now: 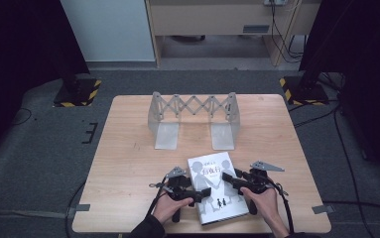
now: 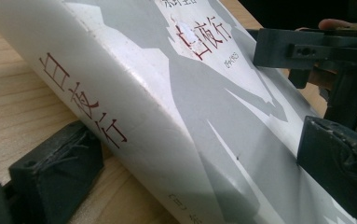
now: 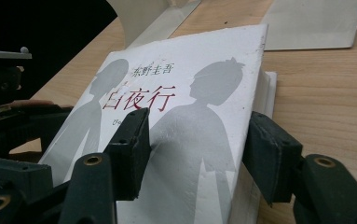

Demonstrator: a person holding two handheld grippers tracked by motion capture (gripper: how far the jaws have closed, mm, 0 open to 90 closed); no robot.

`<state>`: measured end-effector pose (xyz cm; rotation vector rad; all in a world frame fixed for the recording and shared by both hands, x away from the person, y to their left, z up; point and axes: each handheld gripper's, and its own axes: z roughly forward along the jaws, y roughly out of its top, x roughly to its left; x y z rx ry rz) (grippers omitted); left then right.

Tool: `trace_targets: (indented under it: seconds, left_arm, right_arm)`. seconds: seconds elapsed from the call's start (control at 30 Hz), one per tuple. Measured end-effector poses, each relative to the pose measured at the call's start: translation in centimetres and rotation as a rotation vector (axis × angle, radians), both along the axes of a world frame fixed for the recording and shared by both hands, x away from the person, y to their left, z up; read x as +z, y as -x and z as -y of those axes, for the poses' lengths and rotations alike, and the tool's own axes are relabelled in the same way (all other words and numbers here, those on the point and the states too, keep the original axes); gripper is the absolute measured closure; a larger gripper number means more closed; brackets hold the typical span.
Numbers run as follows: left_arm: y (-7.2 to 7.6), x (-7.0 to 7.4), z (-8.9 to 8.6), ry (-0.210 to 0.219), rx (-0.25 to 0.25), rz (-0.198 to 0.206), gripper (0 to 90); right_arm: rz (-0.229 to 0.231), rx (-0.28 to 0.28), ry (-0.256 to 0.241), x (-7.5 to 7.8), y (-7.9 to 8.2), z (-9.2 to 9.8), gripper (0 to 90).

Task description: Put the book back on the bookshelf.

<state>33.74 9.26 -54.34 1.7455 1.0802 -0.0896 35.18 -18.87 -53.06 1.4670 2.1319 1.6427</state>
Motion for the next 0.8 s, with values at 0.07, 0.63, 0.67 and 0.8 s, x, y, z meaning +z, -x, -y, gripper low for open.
trace_targets:
  seconds: [0.07, 0.63, 0.67, 0.8]
  left_arm:
    - [0.0, -0.1, 0.0, 0.015, 0.012, -0.005, 0.0]
    - [0.1, 0.9, -1.1, 0.055, 0.045, 0.017, 14.4]
    - [0.2, 1.1, -1.2, 0.062, 0.054, 0.032, 16.2]
    - [0.3, 2.1, -1.6, 0.077, 0.056, 0.088, 21.7]
  right_arm:
    - [0.006, -0.003, 0.003, 0.0, 0.0, 0.0, 43.9]
    - [0.089, 0.013, -0.021, 1.0, 0.3, 0.3, 53.1]
    - [0.102, 0.012, -0.028, 1.2, 0.4, 0.3, 53.9]
    - [0.167, 0.005, -0.067, 1.9, 0.5, 0.6, 57.4]
